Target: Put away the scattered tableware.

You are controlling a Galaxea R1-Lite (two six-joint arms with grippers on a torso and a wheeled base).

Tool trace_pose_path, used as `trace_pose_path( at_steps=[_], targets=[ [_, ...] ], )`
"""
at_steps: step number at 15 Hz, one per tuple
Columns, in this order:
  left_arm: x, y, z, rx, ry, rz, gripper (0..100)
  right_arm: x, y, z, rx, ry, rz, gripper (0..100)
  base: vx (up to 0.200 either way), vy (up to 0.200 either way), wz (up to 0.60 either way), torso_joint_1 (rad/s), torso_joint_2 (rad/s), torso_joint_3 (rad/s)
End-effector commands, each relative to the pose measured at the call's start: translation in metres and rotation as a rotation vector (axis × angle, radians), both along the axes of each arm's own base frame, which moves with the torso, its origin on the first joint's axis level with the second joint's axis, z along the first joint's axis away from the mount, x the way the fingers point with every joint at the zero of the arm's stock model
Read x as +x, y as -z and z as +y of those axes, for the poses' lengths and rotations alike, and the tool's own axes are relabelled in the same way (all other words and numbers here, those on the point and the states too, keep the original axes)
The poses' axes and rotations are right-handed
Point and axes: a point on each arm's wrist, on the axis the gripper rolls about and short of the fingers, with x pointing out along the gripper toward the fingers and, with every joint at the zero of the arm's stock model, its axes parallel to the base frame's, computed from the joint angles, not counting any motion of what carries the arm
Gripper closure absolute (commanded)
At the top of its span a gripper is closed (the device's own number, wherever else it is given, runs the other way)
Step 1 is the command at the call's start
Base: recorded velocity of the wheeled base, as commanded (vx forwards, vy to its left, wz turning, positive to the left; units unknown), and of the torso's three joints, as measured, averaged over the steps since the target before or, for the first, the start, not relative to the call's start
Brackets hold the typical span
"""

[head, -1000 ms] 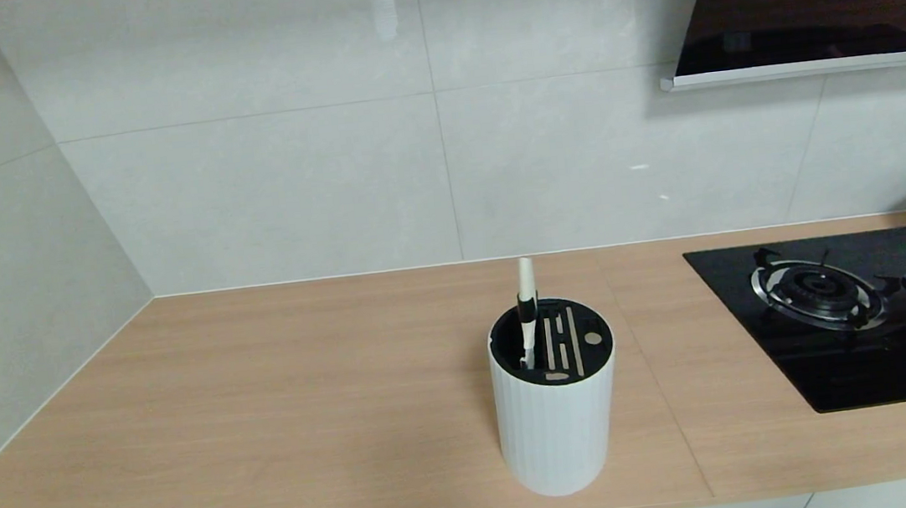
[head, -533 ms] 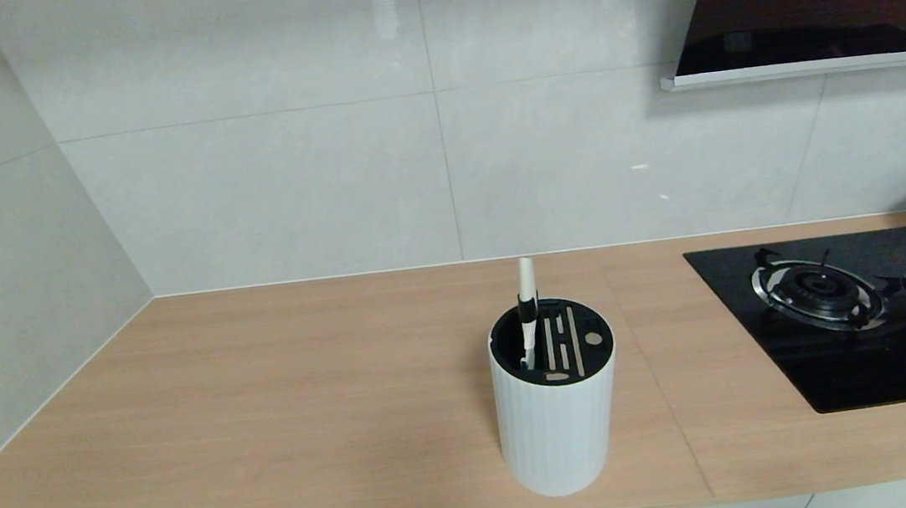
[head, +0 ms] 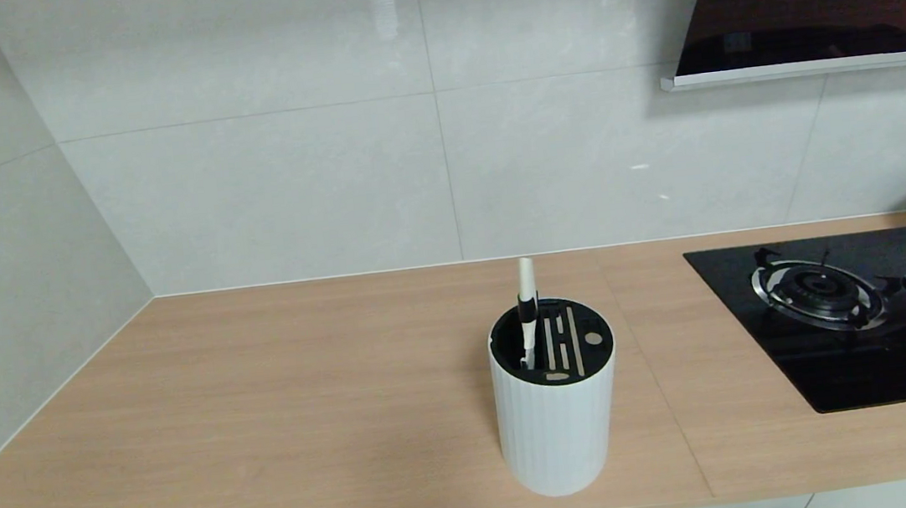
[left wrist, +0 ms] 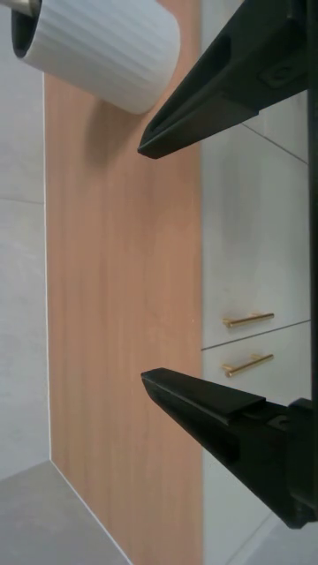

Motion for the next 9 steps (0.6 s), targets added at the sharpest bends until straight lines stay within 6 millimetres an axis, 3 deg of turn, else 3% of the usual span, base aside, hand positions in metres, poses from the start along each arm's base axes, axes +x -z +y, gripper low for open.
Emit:
trace_pose_path(
  at_steps=[1, 4, 9],
  targets=[
    [0.0002, -0.0001, 0.0, 0.0, -0.001, 0.002, 0, -0.0007, -0.0004, -0.0009, 0.048, 0.037, -0.014, 0, 0.0, 0.0, 0.0, 0.0, 0.0, 0.0],
    [0.0002, -0.0001, 0.0, 0.0, 0.0, 0.002, 0, -0.0009, -0.0003, -0.0053, 0.097, 0.234, -0.033, 0, 0.0, 0.0, 0.0, 0.0, 0.0, 0.0],
    [0.0002, -0.0001, 0.0, 0.0, -0.001, 0.002, 0, 0.0015, -0.0007, -0.0044, 0.077, 0.174, -0.006, 0, 0.0, 0.0, 0.0, 0.0, 0.0, 0.0]
  ],
)
